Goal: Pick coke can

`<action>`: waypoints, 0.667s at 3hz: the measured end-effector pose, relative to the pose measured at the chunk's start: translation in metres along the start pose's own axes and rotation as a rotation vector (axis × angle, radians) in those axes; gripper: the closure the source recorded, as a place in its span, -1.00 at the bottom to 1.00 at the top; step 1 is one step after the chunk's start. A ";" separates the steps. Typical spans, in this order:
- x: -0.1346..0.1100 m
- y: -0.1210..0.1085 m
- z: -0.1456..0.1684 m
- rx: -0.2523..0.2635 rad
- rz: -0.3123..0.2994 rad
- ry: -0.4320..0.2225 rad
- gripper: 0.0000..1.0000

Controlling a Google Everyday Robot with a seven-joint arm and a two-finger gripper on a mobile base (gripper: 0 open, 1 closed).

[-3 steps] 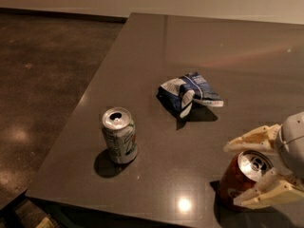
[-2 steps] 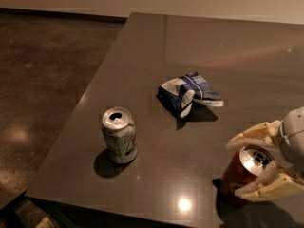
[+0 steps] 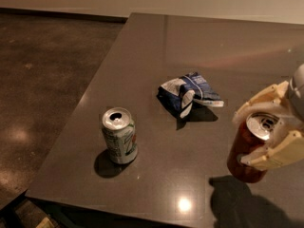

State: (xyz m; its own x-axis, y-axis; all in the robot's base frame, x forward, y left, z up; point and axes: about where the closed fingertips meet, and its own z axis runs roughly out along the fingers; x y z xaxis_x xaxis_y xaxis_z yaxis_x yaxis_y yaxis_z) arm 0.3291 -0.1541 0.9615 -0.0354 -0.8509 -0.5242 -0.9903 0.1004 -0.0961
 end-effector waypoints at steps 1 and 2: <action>-0.017 -0.008 -0.025 -0.005 0.008 0.003 1.00; -0.029 -0.020 -0.057 0.007 0.043 -0.031 1.00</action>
Offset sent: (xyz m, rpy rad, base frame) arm 0.0037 -0.0088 0.0735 0.0273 0.0677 -0.0174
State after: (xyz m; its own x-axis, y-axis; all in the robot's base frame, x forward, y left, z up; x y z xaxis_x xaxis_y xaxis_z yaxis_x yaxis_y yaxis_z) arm 0.3420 -0.1605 1.0269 -0.0735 -0.8291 -0.5542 -0.9870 0.1402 -0.0788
